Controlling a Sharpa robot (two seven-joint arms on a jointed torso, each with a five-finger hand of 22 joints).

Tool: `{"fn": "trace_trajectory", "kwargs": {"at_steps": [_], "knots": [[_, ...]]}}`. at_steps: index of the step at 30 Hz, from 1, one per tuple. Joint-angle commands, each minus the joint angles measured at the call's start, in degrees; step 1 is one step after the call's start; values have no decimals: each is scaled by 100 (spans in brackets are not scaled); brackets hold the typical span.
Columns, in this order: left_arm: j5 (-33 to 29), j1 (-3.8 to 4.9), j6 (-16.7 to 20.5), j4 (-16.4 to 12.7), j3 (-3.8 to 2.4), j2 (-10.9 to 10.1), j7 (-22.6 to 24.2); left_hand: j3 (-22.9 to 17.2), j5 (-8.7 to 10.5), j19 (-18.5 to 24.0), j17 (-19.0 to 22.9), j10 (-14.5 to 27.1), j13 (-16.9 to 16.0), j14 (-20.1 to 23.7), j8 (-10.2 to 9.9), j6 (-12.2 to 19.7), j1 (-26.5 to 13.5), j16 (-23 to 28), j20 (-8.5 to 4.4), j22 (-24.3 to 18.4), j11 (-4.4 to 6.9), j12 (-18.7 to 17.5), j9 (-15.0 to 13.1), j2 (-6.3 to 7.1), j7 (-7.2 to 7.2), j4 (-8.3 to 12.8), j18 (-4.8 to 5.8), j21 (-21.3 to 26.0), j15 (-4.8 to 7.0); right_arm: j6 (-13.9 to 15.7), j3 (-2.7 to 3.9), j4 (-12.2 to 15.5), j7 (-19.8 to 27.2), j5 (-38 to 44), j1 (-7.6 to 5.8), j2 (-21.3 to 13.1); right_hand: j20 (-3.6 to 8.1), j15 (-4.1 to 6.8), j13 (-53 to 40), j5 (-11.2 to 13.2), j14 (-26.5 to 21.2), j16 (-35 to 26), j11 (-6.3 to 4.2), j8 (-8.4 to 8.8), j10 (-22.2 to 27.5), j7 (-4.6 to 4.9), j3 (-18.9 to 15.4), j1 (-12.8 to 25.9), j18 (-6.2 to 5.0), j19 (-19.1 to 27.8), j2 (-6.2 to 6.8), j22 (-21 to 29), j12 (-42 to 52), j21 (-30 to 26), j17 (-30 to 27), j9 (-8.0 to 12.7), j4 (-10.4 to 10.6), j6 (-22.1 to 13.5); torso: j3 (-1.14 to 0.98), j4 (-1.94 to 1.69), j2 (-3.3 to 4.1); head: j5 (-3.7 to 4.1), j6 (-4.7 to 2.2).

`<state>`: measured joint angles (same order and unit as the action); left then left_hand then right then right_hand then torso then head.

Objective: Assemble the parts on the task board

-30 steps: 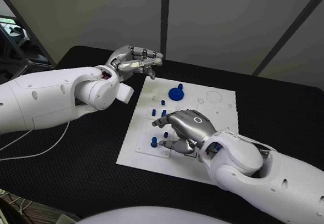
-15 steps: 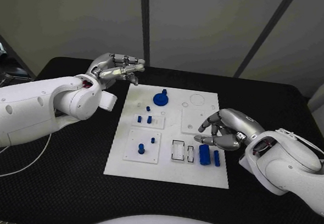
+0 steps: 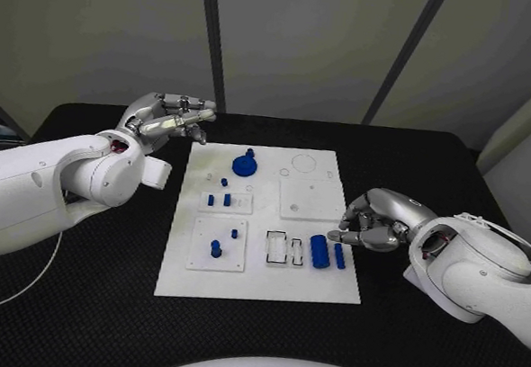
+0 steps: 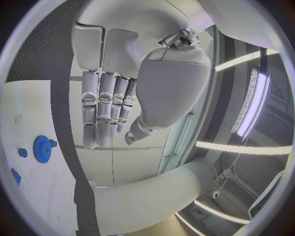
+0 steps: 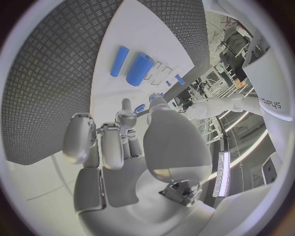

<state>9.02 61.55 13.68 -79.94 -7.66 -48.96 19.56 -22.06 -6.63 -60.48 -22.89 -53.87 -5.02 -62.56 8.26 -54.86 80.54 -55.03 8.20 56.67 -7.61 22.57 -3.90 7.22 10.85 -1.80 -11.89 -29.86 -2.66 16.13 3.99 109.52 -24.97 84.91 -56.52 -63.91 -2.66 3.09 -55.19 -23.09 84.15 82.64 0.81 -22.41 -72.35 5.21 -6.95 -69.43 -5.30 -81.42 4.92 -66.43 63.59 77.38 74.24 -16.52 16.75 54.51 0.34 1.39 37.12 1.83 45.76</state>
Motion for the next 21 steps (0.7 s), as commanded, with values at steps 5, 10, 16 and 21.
{"fn": "trace_trajectory", "kwargs": {"at_steps": [5,10,16,21], "knots": [[-12,1,-105,-20,-3,-19,82,37,-21,-6,11,30,2,32,-14,-16,-2,40,12,-11,21,23,3,-48,18,-1,143,25,-11,-156,-5,-73,-480,77,170,118,-19,16,18,49,301,8,11,-37,53,25,-106,149,88,-3,-15,20,-43,23,0,-49,4,-134,-5,-1,1,-31,58],[-12,-1,-113,-26,-2,-29,88,41,-21,-6,12,31,3,32,-13,-16,-5,41,12,-12,21,23,3,-46,17,-1,143,27,-11,-122,-6,-80,-494,215,253,205,-22,14,-5,52,300,7,13,-43,49,28,-118,152,87,-1,-12,22,-32,22,-1,-57,3,-147,3,0,-4,-29,68],[-12,-5,-98,-11,-2,-27,73,41,-21,-6,12,31,3,32,-13,-16,-5,41,12,-12,21,23,3,-46,17,-1,143,27,-11,-140,-7,-94,-503,338,307,282,-24,12,-43,54,301,8,14,-52,35,28,-127,151,89,-2,-9,15,-8,25,3,-65,1,-153,-5,1,-1,-46,74],[-12,-9,-95,-5,-2,-20,70,44,-21,-7,13,33,3,33,-13,-17,-9,41,12,-14,21,24,3,-48,17,-3,143,30,-11,-206,-7,-118,-517,354,351,338,-29,11,-80,69,299,5,13,-97,35,25,-147,97,88,1,5,14,4,25,1,-102,-9,-161,0,-1,2,-53,78]]}}
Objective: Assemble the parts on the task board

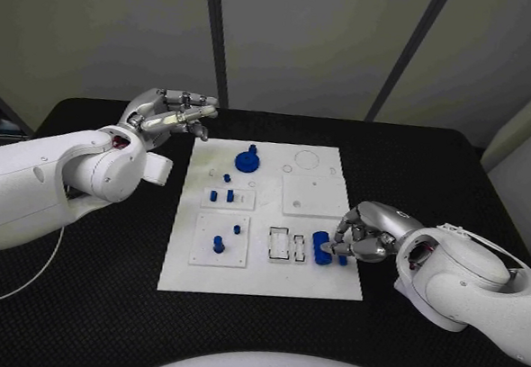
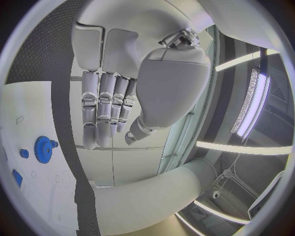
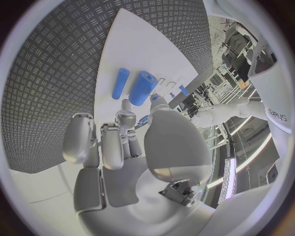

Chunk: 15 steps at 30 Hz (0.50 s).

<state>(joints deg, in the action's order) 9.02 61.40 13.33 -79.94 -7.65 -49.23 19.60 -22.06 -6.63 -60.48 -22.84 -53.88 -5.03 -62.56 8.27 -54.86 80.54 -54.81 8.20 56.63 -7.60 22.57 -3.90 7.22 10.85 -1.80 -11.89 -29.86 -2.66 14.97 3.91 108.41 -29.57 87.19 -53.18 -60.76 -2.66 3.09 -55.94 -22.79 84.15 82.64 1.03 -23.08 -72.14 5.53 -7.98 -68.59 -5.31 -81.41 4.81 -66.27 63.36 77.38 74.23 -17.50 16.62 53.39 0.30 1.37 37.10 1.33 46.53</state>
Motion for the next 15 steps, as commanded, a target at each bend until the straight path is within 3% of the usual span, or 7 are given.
{"fn": "trace_trajectory", "kwargs": {"at_steps": [1,6,12,15], "knots": [[-12,5,-61,-5,-3,7,66,44,-21,-6,8,33,4,33,-13,-16,-9,18,12,-10,20,24,3,-48,17,-3,143,30,-11,-94,0,-12,-57,128,26,36,-28,11,-5,39,299,5,-9,-30,14,-8,-44,13,89,1,16,-2,27,25,3,-5,4,-49,3,-1,5,-4,-7],[-12,2,-64,-2,-3,8,64,44,-21,-6,8,33,4,33,-13,-16,-9,18,12,-10,20,24,3,-48,17,-3,143,30,-11,-135,0,-59,-58,139,52,103,-29,11,-40,49,301,8,-9,-48,3,-9,-51,-4,89,0,14,-9,48,28,13,-20,5,-54,1,-6,8,-15,-6],[-12,0,-64,-8,-3,2,54,44,-21,-6,8,33,4,33,-13,-16,-9,18,12,-10,20,24,3,-48,17,-3,143,30,-11,-227,0,-148,-79,144,87,199,-30,11,-57,51,300,7,-10,-58,-2,-10,-53,-13,89,1,9,-8,57,28,12,-28,6,-56,7,-9,20,23,23],[-12,0,-61,-11,-3,-3,46,44,-21,-6,8,33,4,33,-13,-16,-9,18,12,-10,20,24,3,-48,17,-3,143,30,-11,-301,-1,-205,-101,144,104,254,-30,11,-60,54,300,7,-10,-69,1,-10,-54,-20,89,1,-1,-11,55,29,13,-37,7,-58,8,-4,16,-1,31]]}}
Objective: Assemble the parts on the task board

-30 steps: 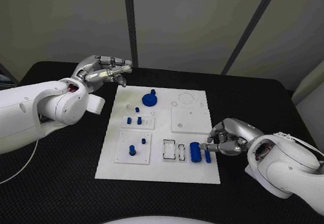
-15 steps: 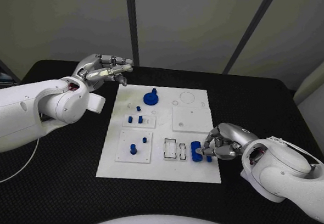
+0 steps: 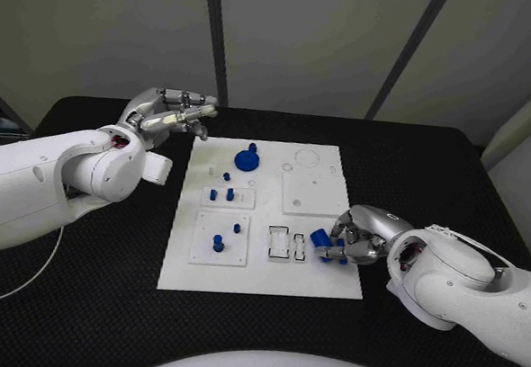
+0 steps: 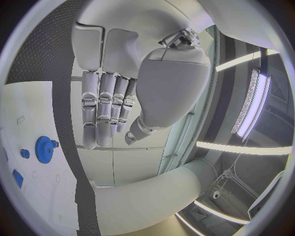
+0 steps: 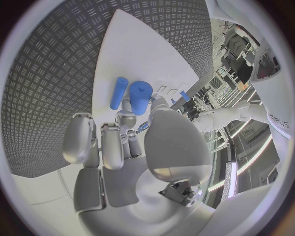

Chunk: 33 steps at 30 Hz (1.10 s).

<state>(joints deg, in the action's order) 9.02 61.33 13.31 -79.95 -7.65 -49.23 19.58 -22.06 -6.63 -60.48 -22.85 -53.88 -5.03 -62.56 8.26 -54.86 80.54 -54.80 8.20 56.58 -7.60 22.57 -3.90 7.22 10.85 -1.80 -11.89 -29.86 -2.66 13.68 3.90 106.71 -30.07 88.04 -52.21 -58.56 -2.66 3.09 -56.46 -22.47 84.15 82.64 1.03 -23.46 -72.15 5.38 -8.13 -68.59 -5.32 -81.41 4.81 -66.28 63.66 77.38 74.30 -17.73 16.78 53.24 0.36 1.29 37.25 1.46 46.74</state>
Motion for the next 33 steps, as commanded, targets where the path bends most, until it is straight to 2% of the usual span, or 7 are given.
{"fn": "trace_trajectory", "kwargs": {"at_steps": [1,8,15,22,26,30,33], "knots": [[-12,7,-59,-10,-3,-4,46,44,-21,-6,8,34,4,33,-13,-17,-9,18,12,-6,20,24,3,-48,17,-3,143,30,-11,-189,-1,-51,-57,60,10,50,-30,12,-11,23,301,8,-11,-37,3,5,-39,-26,90,1,-8,-11,25,29,8,-19,-9,-44,2,7,0,-20,11],[-12,7,-68,-20,-3,-13,36,44,-21,-6,8,34,4,33,-13,-17,-9,18,12,-6,20,24,3,-48,17,-3,143,30,-11,-209,-3,-137,-115,83,33,141,-28,17,-219,45,318,47,-20,-139,-71,-4,-38,-226,102,-20,-102,-90,148,71,101,-109,-28,-84,-2,1,5,-34,35],[-12,7,-70,-27,-3,-17,34,47,-23,-8,11,40,5,33,-12,-15,-14,20,13,-11,20,26,3,-58,18,-7,143,36,-11,-133,-5,-180,-171,126,47,200,-19,29,-389,-59,334,85,-37,-230,-146,-23,-34,-378,114,-45,-225,-166,251,115,185,-182,-34,-74,2,-6,9,-34,17],[-12,7,-71,-36,-3,-30,33,47,-23,-8,11,40,5,33,-12,-15,-14,20,13,-11,20,26,3,-58,18,-7,143,36,-11,336,-4,-67,-130,121,55,163,16,73,-730,-446,359,148,-94,-334,-356,-85,5,-612,134,-94,-385,-295,500,191,320,-262,-55,31,-1,0,13,-49,-8],[-12,7,-74,-41,-3,-30,40,47,-23,-8,11,40,5,33,-12,-15,-14,20,13,-11,20,26,3,-58,18,-7,143,36,-11,744,-3,112,-97,-57,56,75,43,98,-754,-823,360,155,-121,-322,-369,-110,37,-760,137,-97,-436,-311,480,202,341,-283,-53,54,5,-9,14,-38,-28],[-12,6,-73,-47,-3,-30,45,47,-23,-8,11,40,5,33,-12,-15,-14,20,13,-11,20,26,3,-58,18,-7,143,36,-11,1067,1,296,-85,-237,53,-3,49,103,-766,-909,363,163,-127,-319,-377,-115,35,-780,139,-101,-443,-324,474,209,360,-291,-41,70,20,-24,14,-32,-58],[-12,6,-63,-47,-3,-28,49,47,-23,-8,11,40,5,33,-12,-15,-14,20,13,-11,20,26,3,-58,18,-7,143,36,-11,1180,3,412,-90,-358,49,-35,51,105,-769,-926,363,164,-127,-321,-381,-116,23,-759,140,-101,-449,-326,470,211,363,-297,-25,85,20,-30,13,-81,-55]]}}
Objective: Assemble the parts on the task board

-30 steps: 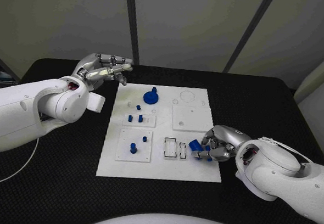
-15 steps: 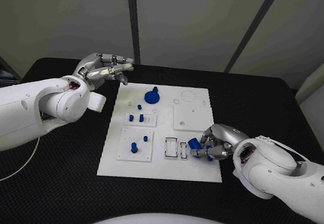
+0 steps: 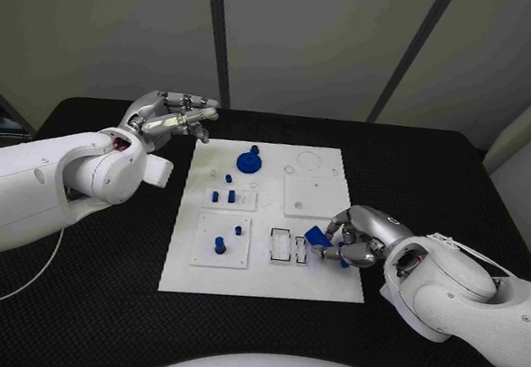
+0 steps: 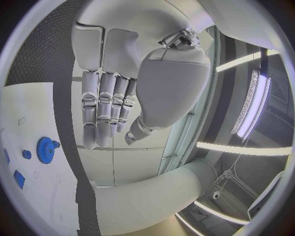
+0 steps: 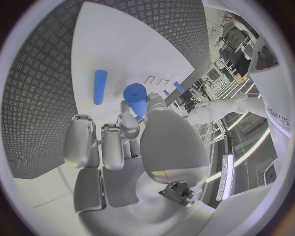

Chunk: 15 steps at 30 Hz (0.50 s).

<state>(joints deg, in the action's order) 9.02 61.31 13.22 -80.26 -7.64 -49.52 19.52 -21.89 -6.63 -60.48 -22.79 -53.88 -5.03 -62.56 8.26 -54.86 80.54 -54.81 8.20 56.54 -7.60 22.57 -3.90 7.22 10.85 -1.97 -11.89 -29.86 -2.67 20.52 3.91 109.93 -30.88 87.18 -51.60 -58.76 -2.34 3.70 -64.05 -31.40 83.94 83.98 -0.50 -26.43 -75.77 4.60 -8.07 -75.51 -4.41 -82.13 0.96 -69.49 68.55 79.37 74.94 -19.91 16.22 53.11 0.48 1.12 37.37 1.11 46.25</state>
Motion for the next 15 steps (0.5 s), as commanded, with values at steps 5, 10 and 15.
{"fn": "trace_trajectory", "kwargs": {"at_steps": [5,10,15], "knots": [[-12,8,-53,-27,-4,0,59,30,-23,-8,6,40,5,33,-12,-15,-14,20,13,-6,20,26,3,-58,18,9,143,36,-11,566,6,180,-13,-368,-15,9,21,45,23,-43,383,29,23,-29,-3,-45,10,-55,50,-31,-73,-11,-53,15,298,-86,36,118,6,-7,15,-74,-3],[-12,9,-51,-37,-4,-7,58,30,-23,-8,6,40,5,33,-12,-15,-14,20,13,-6,20,26,3,-58,18,9,143,36,-11,401,7,162,0,-470,-16,112,24,47,25,-37,384,31,20,-32,-5,-48,-11,-18,49,-28,-74,-8,-63,13,304,-93,43,136,2,-1,22,-68,-27],[-12,9,-51,-43,-4,-7,57,30,-23,-8,6,40,5,33,-12,-15,-14,20,13,-6,20,26,3,-58,18,9,143,36,-11,-3,7,35,-6,-609,-18,322,20,41,76,164,374,9,28,-4,15,-43,-160,317,47,-15,-125,3,-149,5,272,-108,53,156,5,-7,25,-74,-28]]}}
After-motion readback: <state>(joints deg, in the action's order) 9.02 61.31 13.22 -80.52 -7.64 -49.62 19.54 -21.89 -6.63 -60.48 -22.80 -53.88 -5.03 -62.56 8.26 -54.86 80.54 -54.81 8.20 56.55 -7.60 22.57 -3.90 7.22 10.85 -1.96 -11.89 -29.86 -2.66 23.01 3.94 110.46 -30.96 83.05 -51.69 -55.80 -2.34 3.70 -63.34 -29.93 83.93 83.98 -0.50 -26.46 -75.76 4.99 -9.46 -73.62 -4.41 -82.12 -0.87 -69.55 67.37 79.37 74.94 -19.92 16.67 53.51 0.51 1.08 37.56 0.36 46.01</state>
